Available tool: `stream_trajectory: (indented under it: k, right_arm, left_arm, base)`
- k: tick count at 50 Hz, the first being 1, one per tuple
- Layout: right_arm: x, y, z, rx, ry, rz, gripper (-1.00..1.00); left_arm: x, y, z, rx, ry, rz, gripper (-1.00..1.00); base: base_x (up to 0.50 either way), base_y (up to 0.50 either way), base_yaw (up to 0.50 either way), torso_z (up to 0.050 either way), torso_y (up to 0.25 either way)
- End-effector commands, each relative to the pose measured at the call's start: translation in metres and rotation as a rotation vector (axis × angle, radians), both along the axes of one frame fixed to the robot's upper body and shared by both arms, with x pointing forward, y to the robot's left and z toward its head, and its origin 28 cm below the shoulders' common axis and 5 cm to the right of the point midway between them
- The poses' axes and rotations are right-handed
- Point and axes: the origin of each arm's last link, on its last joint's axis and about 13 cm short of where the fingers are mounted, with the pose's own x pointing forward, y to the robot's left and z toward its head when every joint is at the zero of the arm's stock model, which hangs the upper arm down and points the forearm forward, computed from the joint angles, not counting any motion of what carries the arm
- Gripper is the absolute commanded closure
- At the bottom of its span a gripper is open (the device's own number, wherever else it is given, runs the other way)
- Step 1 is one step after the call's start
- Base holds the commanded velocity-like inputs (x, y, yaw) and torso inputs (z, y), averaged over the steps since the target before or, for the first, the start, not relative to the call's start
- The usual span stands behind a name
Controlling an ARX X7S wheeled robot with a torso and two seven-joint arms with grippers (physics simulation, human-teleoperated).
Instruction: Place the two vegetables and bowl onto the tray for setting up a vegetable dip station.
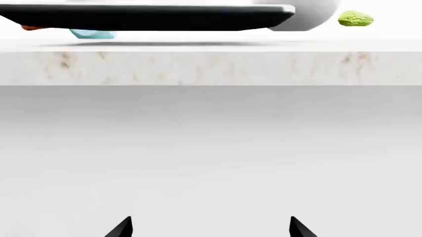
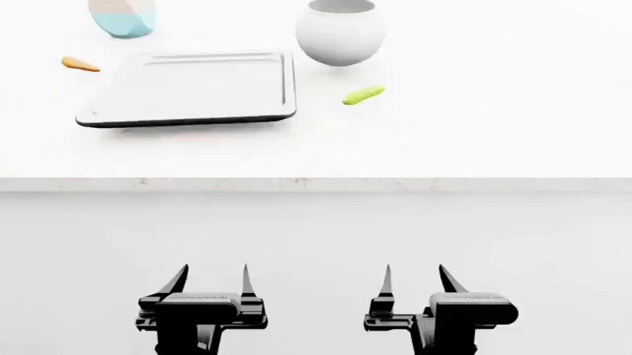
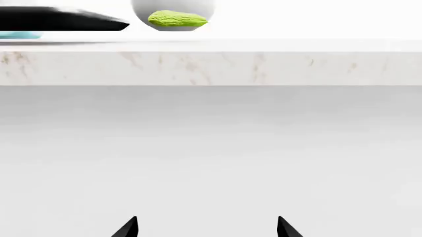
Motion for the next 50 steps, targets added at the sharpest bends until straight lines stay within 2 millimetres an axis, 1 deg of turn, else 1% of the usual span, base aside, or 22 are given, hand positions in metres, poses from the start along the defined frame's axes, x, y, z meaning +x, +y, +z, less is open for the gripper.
stream_trajectory:
  k: [1, 15, 40, 47, 48, 50]
  right_arm:
    - [-0.0001, 0.0002, -0.0007, -0.005, 0.000, 0.000, -1.00]
    - [-0.0013, 0.0025, -0.0002, -0.043, -0.005, 0.008, -1.00]
    - [-0.0012, 0.0021, -0.0019, -0.033, -0.003, 0.014, -1.00]
    - [-0.0016, 0.0026, -0.0003, -0.029, -0.006, 0.017, -1.00]
    - [-0.0019, 0.0031, 0.0007, -0.030, -0.005, 0.016, -1.00]
    - [-0.0012, 0.0024, -0.0008, -0.030, -0.003, 0.015, -1.00]
  left_arm:
    - [-0.0002, -0.0001, -0.0009, -0.005, -0.002, -0.004, -1.00]
    - [-0.0017, -0.0009, -0.0043, -0.018, -0.018, -0.015, -1.00]
    - [-0.0038, -0.0014, -0.0019, -0.007, -0.019, -0.008, -1.00]
    - [-0.0038, -0.0015, -0.0015, 0.002, -0.030, -0.009, -1.00]
    - [-0.0040, -0.0023, -0.0011, -0.005, -0.039, -0.031, -1.00]
    - [-0.0042, -0.0023, -0.0006, -0.009, -0.040, -0.031, -1.00]
  base:
    - [0.00, 0.00, 0.00, 0.000, 0.000]
    - [0.00, 0.01, 0.00, 0.000, 0.000]
    - [0.00, 0.50, 0.00, 0.000, 0.000]
    - [0.00, 0.01, 0.00, 0.000, 0.000]
    - [0.00, 0.00, 0.00, 0.000, 0.000]
    - [0.00, 0.00, 0.00, 0.038, 0.000]
